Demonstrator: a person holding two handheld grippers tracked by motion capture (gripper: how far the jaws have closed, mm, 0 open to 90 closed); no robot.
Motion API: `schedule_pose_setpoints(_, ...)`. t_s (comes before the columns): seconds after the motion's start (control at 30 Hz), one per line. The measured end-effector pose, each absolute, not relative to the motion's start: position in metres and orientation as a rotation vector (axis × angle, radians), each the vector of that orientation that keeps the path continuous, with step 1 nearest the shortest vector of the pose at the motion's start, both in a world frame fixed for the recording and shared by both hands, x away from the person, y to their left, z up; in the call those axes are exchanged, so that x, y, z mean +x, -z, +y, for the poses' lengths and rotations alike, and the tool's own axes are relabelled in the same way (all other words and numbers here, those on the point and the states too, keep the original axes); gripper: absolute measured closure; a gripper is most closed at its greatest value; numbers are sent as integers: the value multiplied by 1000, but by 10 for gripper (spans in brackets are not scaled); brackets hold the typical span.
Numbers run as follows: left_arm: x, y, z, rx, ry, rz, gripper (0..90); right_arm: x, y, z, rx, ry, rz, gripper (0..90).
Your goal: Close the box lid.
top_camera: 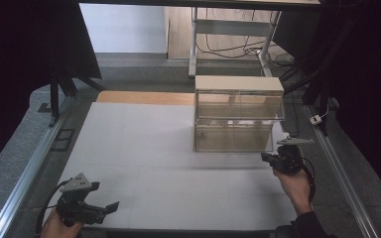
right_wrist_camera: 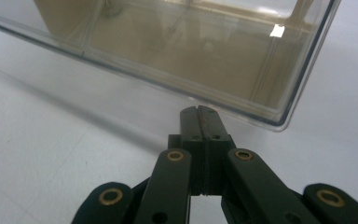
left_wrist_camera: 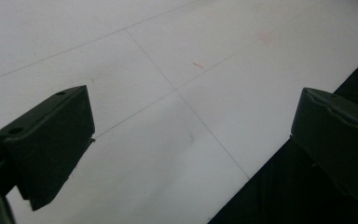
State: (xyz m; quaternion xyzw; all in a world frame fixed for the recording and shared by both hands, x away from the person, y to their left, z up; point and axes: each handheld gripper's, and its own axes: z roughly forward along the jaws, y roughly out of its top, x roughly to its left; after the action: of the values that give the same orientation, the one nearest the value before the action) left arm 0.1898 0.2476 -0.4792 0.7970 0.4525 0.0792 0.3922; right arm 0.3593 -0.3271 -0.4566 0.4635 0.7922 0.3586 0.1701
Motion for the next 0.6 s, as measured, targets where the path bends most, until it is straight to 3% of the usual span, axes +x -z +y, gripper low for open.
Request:
schedule_pose_setpoints(0.37, 188, 479, 252, 2013, -200, 1170, 0, 359, 457, -326, 1313, -1019, 2253, 888)
schedule_pose_setpoints(0.6, 186, 479, 254, 2009, -202, 1176, 0, 355, 448, -324, 1301, -1044, 2227, 769)
